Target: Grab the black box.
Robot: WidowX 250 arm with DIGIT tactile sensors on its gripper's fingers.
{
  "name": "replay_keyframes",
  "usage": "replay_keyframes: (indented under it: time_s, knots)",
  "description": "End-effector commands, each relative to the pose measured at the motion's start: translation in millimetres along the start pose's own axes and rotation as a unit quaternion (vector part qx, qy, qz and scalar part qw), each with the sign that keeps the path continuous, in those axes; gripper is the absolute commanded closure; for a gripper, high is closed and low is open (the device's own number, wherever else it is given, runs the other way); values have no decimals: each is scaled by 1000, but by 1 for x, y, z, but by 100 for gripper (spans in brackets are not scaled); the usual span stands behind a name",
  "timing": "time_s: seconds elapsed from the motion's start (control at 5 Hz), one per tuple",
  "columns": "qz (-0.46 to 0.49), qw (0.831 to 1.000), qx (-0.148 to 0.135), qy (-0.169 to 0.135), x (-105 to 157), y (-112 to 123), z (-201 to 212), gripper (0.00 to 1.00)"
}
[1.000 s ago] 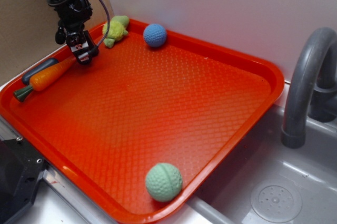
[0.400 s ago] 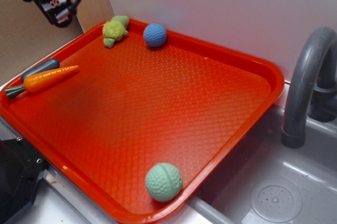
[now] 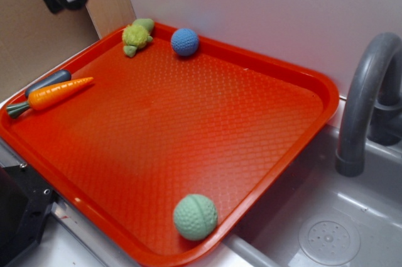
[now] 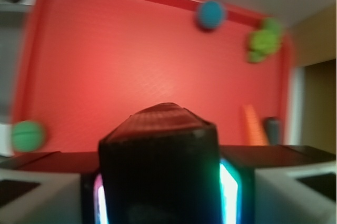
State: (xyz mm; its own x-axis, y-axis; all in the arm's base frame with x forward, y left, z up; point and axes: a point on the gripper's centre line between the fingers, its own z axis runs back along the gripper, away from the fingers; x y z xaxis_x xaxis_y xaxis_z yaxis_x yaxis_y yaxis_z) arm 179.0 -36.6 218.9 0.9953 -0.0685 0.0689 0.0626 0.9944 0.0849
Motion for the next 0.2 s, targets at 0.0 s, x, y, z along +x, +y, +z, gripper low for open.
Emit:
replay_keyframes:
  time_s: [0.0]
  knots:
    - [5, 999, -32, -24, 5, -13, -10, 100]
